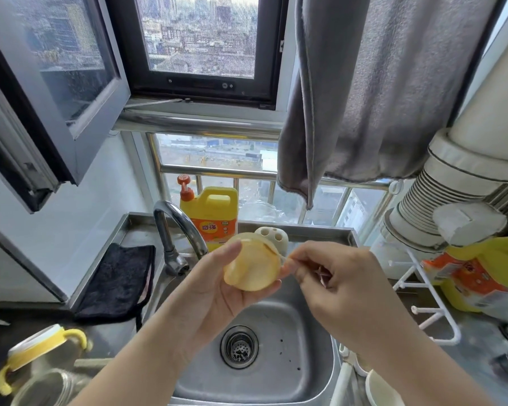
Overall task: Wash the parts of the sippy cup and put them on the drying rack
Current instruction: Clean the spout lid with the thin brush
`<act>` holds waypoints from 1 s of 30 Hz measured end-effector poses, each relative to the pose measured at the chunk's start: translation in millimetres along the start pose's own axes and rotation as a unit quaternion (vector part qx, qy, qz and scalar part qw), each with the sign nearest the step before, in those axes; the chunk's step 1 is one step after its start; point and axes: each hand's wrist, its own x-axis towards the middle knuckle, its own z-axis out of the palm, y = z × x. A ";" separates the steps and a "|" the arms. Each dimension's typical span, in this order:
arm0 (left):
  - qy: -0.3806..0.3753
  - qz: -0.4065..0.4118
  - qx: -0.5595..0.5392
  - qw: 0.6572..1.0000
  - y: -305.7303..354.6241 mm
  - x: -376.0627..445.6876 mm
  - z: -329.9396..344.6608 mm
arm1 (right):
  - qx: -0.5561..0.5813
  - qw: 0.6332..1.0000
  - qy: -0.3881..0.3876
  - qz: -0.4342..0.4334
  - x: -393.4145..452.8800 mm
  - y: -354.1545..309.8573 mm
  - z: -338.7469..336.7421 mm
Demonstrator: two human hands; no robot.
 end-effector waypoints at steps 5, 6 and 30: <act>0.041 -0.032 0.081 0.995 3.9 3.4 -6.4 | -0.019 1.000 0.001 0.005 -0.8 -0.7 3.5; 0.045 -0.028 0.102 0.993 4.8 2.9 -6.5 | -0.022 1.000 -0.001 0.007 -1.0 -0.6 3.9; 0.027 0.010 0.239 0.971 16.0 -0.3 -10.6 | -0.147 0.988 -0.011 -0.048 -8.8 5.5 -2.2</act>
